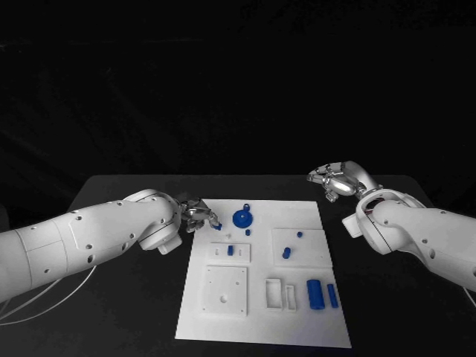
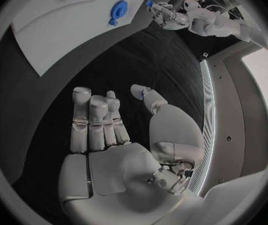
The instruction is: Assemble the parts on the task board
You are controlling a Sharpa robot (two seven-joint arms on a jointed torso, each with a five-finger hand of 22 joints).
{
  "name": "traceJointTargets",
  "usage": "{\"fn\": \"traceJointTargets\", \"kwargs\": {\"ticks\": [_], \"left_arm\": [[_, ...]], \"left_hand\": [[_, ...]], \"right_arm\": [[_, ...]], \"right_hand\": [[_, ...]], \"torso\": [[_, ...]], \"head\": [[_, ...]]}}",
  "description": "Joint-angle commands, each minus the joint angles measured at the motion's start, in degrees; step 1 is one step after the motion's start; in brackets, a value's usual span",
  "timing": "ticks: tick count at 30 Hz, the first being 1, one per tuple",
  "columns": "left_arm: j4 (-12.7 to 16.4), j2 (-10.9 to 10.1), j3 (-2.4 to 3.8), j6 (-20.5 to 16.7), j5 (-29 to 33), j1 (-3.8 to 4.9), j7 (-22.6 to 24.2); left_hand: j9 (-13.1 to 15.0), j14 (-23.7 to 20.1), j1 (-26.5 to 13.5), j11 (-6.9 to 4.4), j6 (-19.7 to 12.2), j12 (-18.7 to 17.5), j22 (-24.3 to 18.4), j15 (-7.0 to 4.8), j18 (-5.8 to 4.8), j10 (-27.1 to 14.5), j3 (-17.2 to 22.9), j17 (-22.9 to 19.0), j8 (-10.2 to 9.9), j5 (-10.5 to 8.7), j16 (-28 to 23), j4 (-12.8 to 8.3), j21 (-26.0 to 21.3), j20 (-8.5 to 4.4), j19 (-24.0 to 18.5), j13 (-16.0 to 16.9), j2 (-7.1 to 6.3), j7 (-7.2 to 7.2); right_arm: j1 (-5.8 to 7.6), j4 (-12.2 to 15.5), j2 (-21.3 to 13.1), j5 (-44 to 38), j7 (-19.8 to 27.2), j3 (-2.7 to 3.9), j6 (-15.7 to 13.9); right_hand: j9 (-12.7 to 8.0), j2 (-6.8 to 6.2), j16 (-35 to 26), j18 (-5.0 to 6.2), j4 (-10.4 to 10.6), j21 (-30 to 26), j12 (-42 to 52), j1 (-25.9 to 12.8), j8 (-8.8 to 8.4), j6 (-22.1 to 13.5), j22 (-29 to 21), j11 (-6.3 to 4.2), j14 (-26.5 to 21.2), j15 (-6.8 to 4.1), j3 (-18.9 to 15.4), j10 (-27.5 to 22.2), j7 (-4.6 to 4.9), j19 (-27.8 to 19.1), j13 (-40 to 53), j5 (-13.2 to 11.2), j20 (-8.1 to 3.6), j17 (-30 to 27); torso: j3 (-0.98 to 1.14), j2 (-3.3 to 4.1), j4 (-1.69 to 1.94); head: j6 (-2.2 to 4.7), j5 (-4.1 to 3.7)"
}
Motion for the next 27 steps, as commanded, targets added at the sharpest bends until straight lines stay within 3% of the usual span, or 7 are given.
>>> {"fn": "traceJointTargets", "kwargs": {"ticks": [1,7,13,22,27], "left_arm": [[2.3,-0.9,-0.5,-5.2,-0.7,-0.05,0.8],[6.2,-2.9,-1.98,-8.2,-3.2,-0.14,0.5],[9.0,-4.6,-4.07,-9.8,-3.4,-0.21,0.4],[10.7,-5.3,-5.76,-10.4,-4.3,-0.63,0.2],[10.5,-5.1,-6.05,-10.8,-4.4,-1.19,0.2]], "left_hand": [[3.7,2.2,0.5,-0.48,8.4,0.3,0.0,-2.51,0.37,0.0,0.0,0.1,1.2,0.16,0.4,-0.2,0.2,-7.96,0.5,0.1,-0.1,-4.24],[4.1,2.5,0.6,-0.8,9.2,0.6,0.0,-2.73,0.48,0.1,0.0,0.2,1.7,0.54,0.6,-0.1,0.4,-8.07,0.8,0.1,-0.56,-4.57],[4.3,2.6,0.6,-0.97,9.7,0.8,0.1,-2.83,0.54,0.2,-0.1,0.2,2.0,0.44,0.9,0.0,0.6,-8.13,1.0,0.1,-0.87,-4.76],[4.6,2.8,0.5,-1.24,10.6,1.2,0.1,-2.96,0.6,0.4,-0.1,0.3,2.4,0.32,1.2,0.4,0.7,-8.18,1.1,0.1,-1.15,-5.05],[4.6,2.9,0.4,-1.3,10.8,1.4,0.1,-2.93,0.61,0.4,-0.2,0.3,2.5,0.32,1.3,0.5,0.7,-8.19,1.1,0.2,-1.11,-5.12]], "right_arm": [[-0.02,0.1,0.0,-0.1,0.6,0.02,0.2],[-0.02,0.1,-0.3,-0.1,0.6,0.01,0.2],[-0.03,-0.1,-0.4,-0.1,0.5,0.01,0.2],[-0.03,0.0,-0.5,-0.1,0.5,0.01,0.2],[-0.03,0.0,-0.6,-0.1,0.5,0.01,0.2]], "right_hand": [[-0.1,0.19,0.4,3.34,-0.1,-0.2,0.4,-0.5,0.17,0.0,0.9,-0.3,0.4,-0.12,0.1,0.1,0.36,0.2,-0.1,0.4,-0.39,-0.1],[-0.1,0.18,0.4,3.34,-0.1,-0.2,0.4,-0.5,0.18,0.1,0.9,-0.3,0.4,-0.12,0.1,0.1,0.35,0.2,-0.1,0.4,-0.39,-0.1],[-0.1,0.17,0.4,3.34,-0.1,-0.2,0.4,-0.5,0.18,0.1,0.9,-0.3,0.4,-0.13,0.1,0.1,0.35,0.2,-0.1,0.5,-0.39,-0.1],[-0.1,0.17,0.4,3.34,-0.1,-0.3,0.4,-0.5,0.19,0.1,0.9,-0.31,0.4,-0.13,0.2,0.1,0.35,0.2,-0.1,0.6,-0.4,-0.1],[-0.1,0.16,0.4,3.34,-0.1,-0.3,0.4,-0.5,0.19,0.1,0.9,-0.31,0.4,-0.13,0.2,0.1,0.35,0.2,-0.1,0.6,-0.4,-0.1]], "torso": [[0.01,0.06,-0.02],[0.06,0.07,-0.07],[0.1,0.02,-0.06],[0.14,0.0,0.01],[0.12,0.05,-0.05]], "head": [[-0.14,0.09],[-0.3,0.11],[-0.51,0.17],[-0.62,0.22],[-0.66,0.21]]}}
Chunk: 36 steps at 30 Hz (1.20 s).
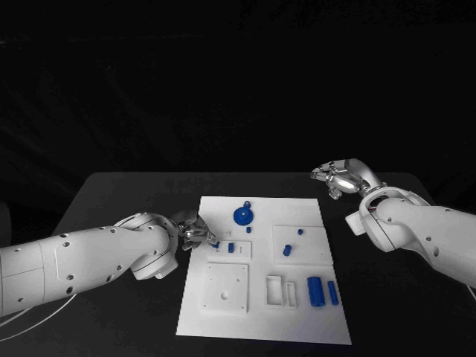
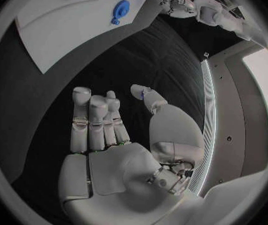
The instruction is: Assemble the parts on the task board
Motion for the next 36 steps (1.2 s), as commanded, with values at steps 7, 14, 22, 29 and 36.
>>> {"fn": "traceJointTargets", "kwargs": {"ticks": [7,14,22,29,36], "left_arm": [[-0.4,0.6,0.0,-1.1,-1.7,-0.76,0.1],[-0.9,0.9,-0.02,-1.4,-2.2,-1.31,0.1],[-1.6,1.2,-0.02,-1.8,-2.7,-1.43,0.1],[-1.7,1.4,-0.03,-1.3,-3.0,-1.45,-0.1],[-1.5,1.5,-0.06,0.8,-3.0,-1.46,-0.7]], "left_hand": [[4.7,2.0,0.4,-0.55,10.4,0.3,0.1,-2.38,0.61,0.0,0.0,0.1,1.0,-0.01,0.3,0.5,0.3,-7.89,0.4,0.1,0.03,-4.72],[4.8,2.1,0.3,-0.6,10.6,0.5,0.1,-2.36,0.63,0.0,0.0,0.1,1.1,0.01,0.4,0.6,0.3,-7.9,0.4,0.1,0.02,-4.77],[4.8,2.1,0.2,-0.62,10.6,0.6,0.1,-2.36,0.64,0.0,0.0,0.1,1.1,0.02,0.5,0.7,0.4,-7.9,0.5,0.2,0.07,-4.8],[4.8,2.1,0.2,-0.64,10.6,0.6,0.1,-2.37,0.65,0.0,0.0,0.1,1.1,0.03,0.5,0.7,0.4,-7.91,0.5,0.2,0.08,-4.81],[4.8,2.1,0.2,-0.65,10.6,0.7,0.1,-2.38,0.66,0.0,0.0,0.1,1.1,0.0,0.5,0.7,0.4,-7.92,0.5,0.2,0.07,-4.82]], "right_arm": [[-0.02,0.1,0.0,-0.1,0.5,0.02,0.2],[-0.02,0.1,0.0,-0.1,0.5,0.02,0.2],[-0.02,0.2,-0.1,-0.1,0.5,0.02,0.2],[-0.02,0.2,-0.1,-0.1,0.5,0.02,0.2],[-0.02,0.3,-0.1,-0.1,0.5,0.02,0.2]], "right_hand": [[-0.1,0.15,0.4,3.33,-0.1,-0.2,0.2,-0.5,0.19,0.2,0.9,-0.31,0.3,-0.03,0.2,0.1,0.46,0.0,-0.1,0.4,-0.34,-0.1],[-0.1,0.15,0.4,3.33,-0.1,-0.3,0.2,-0.5,0.2,0.2,0.9,-0.31,0.3,-0.03,0.2,0.1,0.46,0.0,-0.1,0.4,-0.35,-0.1],[-0.1,0.15,0.4,3.33,-0.1,-0.3,0.2,-0.5,0.2,0.2,0.9,-0.31,0.3,-0.03,0.2,0.1,0.46,0.0,-0.1,0.4,-0.35,-0.1],[-0.1,0.15,0.4,3.33,-0.1,-0.3,0.2,-0.5,0.2,0.2,0.9,-0.31,0.3,-0.04,0.2,0.1,0.46,0.0,-0.1,0.5,-0.35,-0.1],[-0.1,0.15,0.4,3.33,-0.1,-0.3,0.3,-0.5,0.21,0.2,0.9,-0.32,0.3,-0.04,0.2,0.0,0.45,0.0,-0.1,0.5,-0.35,-0.1]], "torso": [[-0.04,0.06,-0.12],[0.0,0.08,-0.09],[-0.02,0.07,-0.11],[0.0,0.07,-0.1],[0.01,0.05,-0.1]], "head": [[0.0,0.0],[-0.07,-0.07],[-0.11,-0.14],[-0.15,-0.18],[-0.2,-0.23]]}}
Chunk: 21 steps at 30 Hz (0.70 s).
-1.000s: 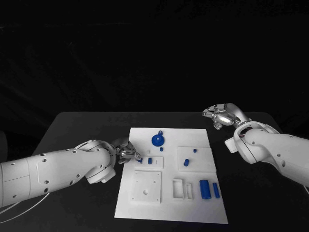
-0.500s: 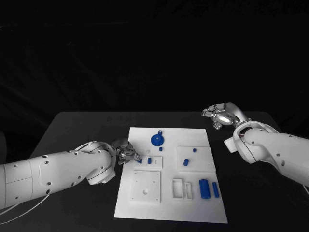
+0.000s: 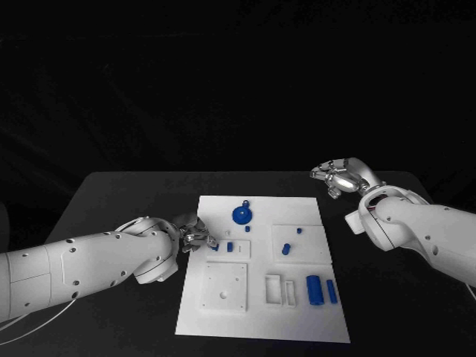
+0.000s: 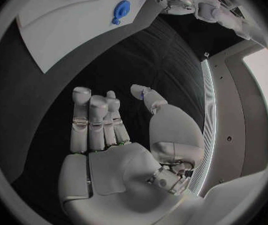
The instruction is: Assemble the parts on the task board
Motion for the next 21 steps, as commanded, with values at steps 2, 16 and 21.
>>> {"fn": "traceJointTargets", "kwargs": {"ticks": [2,16,21], "left_arm": [[0.3,0.1,-0.05,2.4,-0.7,-0.04,-0.7],[0.6,-0.1,-0.11,2.9,-1.4,-0.05,-1.0],[0.6,0.0,-0.11,3.0,-1.4,-0.05,-1.0]], "left_hand": [[4.8,1.6,0.3,-0.45,10.3,0.2,0.1,-1.95,0.67,-0.2,0.1,0.1,0.8,0.35,0.3,0.1,0.4,-7.92,0.5,0.1,0.17,-4.51],[4.8,1.6,0.5,-0.48,10.3,0.3,0.1,-1.95,0.7,-0.2,0.2,0.1,0.8,0.56,0.4,0.0,0.4,-7.94,0.4,0.0,0.16,-4.53],[4.8,1.6,0.5,-0.48,10.3,0.4,0.1,-1.95,0.7,-0.2,0.2,0.1,0.8,0.57,0.4,0.0,0.4,-7.94,0.4,0.0,0.16,-4.53]], "right_arm": [[-0.02,0.2,0.0,-0.1,0.5,0.01,0.2],[-0.02,0.3,-0.2,-0.1,0.5,0.01,0.2],[-0.02,0.3,-0.2,-0.1,0.5,0.01,0.2]], "right_hand": [[-0.1,0.14,0.4,3.33,-0.1,-0.3,0.3,-0.5,0.21,-0.1,0.9,-0.32,0.4,-0.13,0.2,0.0,0.37,0.0,-0.1,0.3,-0.38,-0.1],[-0.1,0.14,0.4,3.33,-0.1,-0.3,0.3,-0.5,0.21,-0.1,0.9,-0.32,0.4,-0.13,0.2,0.0,0.36,0.0,-0.1,0.3,-0.38,-0.1],[-0.1,0.14,0.4,3.33,-0.1,-0.3,0.3,-0.5,0.22,-0.1,0.9,-0.32,0.4,-0.13,0.2,0.0,0.36,0.0,-0.1,0.3,-0.38,-0.1]], "torso": [[0.01,-0.02,-0.01],[-0.02,-0.01,0.04],[-0.06,-0.02,0.02]], "head": [[-0.08,-0.02],[-0.19,-0.08],[-0.23,-0.02]]}}
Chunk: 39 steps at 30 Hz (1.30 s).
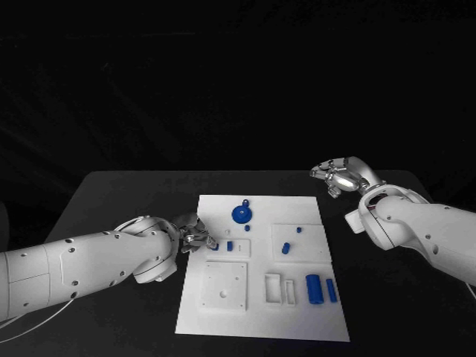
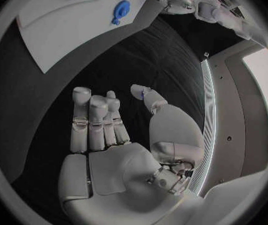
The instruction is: Assemble the parts on the task board
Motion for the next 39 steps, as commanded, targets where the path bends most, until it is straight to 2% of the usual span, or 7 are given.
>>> {"fn": "traceJointTargets", "kwargs": {"ticks": [1,9,17,21,30,39], "left_arm": [[0.2,0.2,-0.11,1.4,-0.2,-0.12,-0.2],[0.2,0.6,-0.1,0.7,0.1,-0.12,0.0],[0.1,1.3,-0.07,1.2,0.1,-0.1,0.0],[0.1,1.5,-0.06,3.0,0.1,-0.1,-0.3],[0.2,1.8,-0.04,4.3,-1.4,-0.1,-0.8],[0.1,1.8,-0.04,3.5,-3.0,-0.1,-1.4]], "left_hand": [[4.8,1.5,0.4,-0.48,10.3,0.4,0.1,-1.88,0.7,-0.2,0.2,0.1,0.8,0.21,0.2,-0.1,0.2,-7.94,0.4,0.1,0.16,-4.53],[4.9,1.5,-0.4,-0.54,10.7,0.8,0.1,-1.88,0.68,-0.3,-0.1,0.1,1.0,-1.41,0.5,0.8,0.3,-7.89,0.4,0.0,0.71,-4.61],[4.9,1.4,-0.4,-0.56,10.7,0.9,0.1,-1.88,0.69,-0.4,0.0,0.1,1.1,-1.44,0.5,0.9,0.3,-7.89,0.3,0.0,0.9,-4.63],[4.9,1.5,-0.4,-0.59,10.8,0.9,0.1,-1.87,0.71,-0.4,0.0,0.1,1.1,-1.31,0.6,0.8,0.3,-7.89,0.3,0.0,1.01,-4.66],[5.1,1.5,-0.3,-0.74,11.1,1.5,0.3,-1.75,0.72,-0.3,0.1,0.3,1.4,-0.18,1.0,0.0,0.5,-7.86,0.2,0.0,1.02,-4.82],[5.5,1.7,-0.3,-1.01,11.4,2.3,0.4,-1.61,0.77,-0.4,0.3,0.4,2.2,3.0,1.7,-0.7,0.7,-7.86,0.2,0.0,1.24,-5.09]], "right_arm": [[-0.02,0.1,0.0,-0.1,0.5,0.01,0.2],[-0.02,0.1,0.0,-0.1,0.5,0.01,0.2],[-0.02,0.1,0.0,-0.1,0.5,0.01,0.2],[-0.02,0.1,0.0,-0.1,0.5,0.01,0.2],[-0.02,0.0,0.1,-0.1,0.5,0.01,0.3],[-0.02,-0.1,0.1,-0.1,0.5,0.01,0.3]], "right_hand": [[-0.1,0.14,0.4,3.33,-0.1,-0.3,0.3,-0.5,0.22,0.0,0.9,-0.33,0.4,-0.15,0.2,0.0,0.46,0.0,-0.1,0.3,-0.39,-0.1],[-0.1,0.14,0.4,3.33,-0.1,-0.3,0.3,-0.5,0.22,0.0,0.9,-0.33,0.4,-0.15,0.2,0.0,0.46,0.0,-0.1,0.3,-0.39,-0.1],[-0.1,0.15,0.4,3.33,-0.1,-0.3,0.4,-0.6,0.22,0.0,0.9,-0.33,0.4,-0.15,0.2,0.0,0.46,0.0,-0.1,0.3,-0.39,-0.1],[-0.1,0.15,0.4,3.33,-0.1,-0.3,0.4,-0.6,0.22,0.0,0.9,-0.33,0.4,-0.15,0.2,0.0,0.46,0.0,-0.1,0.3,-0.39,-0.1],[-0.1,0.15,0.4,3.33,-0.1,-0.3,0.4,-0.5,0.21,0.0,0.9,-0.33,0.4,-0.15,0.2,0.0,0.46,0.0,-0.2,0.7,-0.4,-0.1],[-0.1,0.17,0.4,3.33,-0.2,-0.3,0.4,-0.5,0.21,0.0,0.9,-0.33,0.4,-0.16,0.2,0.0,0.46,0.0,-0.2,0.9,-0.4,-0.1]], "torso": [[-0.02,-0.02,0.0],[-0.01,-0.02,-0.02],[0.03,-0.01,-0.02],[0.07,-0.04,-0.06],[0.07,0.0,-0.03],[0.0,0.0,0.02]], "head": [[-0.02,0.05],[-0.03,0.1],[-0.02,0.09],[-0.05,0.11],[-0.09,0.16],[-0.11,0.12]]}}
